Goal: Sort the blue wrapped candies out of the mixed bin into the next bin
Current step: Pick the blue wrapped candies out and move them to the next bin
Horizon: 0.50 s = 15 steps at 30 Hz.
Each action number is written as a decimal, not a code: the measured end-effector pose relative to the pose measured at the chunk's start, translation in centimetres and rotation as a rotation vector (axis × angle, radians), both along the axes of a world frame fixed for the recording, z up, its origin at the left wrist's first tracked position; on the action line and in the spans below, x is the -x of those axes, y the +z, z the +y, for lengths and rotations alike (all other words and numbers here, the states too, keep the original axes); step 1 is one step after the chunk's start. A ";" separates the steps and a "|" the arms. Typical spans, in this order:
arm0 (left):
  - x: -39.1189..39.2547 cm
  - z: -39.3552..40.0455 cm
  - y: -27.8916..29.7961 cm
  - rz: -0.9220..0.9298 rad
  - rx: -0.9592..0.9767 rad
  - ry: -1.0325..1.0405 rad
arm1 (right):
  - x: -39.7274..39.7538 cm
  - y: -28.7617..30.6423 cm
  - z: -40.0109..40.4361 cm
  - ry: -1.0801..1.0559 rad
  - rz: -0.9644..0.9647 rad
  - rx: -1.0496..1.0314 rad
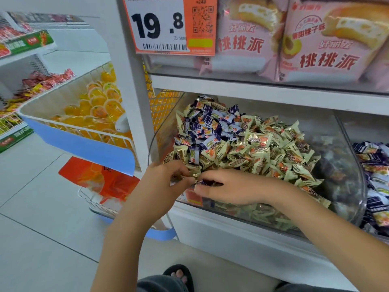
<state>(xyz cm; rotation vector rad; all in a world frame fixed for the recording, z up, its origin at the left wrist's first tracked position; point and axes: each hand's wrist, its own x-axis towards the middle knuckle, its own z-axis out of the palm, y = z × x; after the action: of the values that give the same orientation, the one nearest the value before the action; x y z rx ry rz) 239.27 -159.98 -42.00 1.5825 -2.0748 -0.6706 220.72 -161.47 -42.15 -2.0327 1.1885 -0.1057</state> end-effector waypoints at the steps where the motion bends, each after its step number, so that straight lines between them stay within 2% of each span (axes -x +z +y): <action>1: 0.1 -0.2 0.0 0.015 -0.005 0.004 | 0.2 0.0 0.0 0.002 -0.022 -0.007; 7: 0.6 -0.4 0.4 0.054 -0.040 0.036 | 1.3 0.0 0.2 -0.223 -0.170 0.022; 9: 0.9 -0.3 0.4 0.050 -0.040 0.054 | 2.2 0.4 0.1 -0.371 -0.241 -0.009; 12: 1.7 0.0 0.0 0.029 -0.010 0.073 | 3.0 0.7 -0.1 -0.618 -0.499 -0.160; 15: 2.5 0.1 -0.1 0.040 -0.006 0.111 | 3.4 1.4 -0.1 -0.724 -0.686 -0.214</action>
<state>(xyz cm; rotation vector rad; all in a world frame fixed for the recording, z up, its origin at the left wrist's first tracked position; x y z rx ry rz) 236.77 -159.83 -42.14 1.6605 -1.9424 -0.6636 217.28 -161.53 -40.70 -1.1381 1.3270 -0.9038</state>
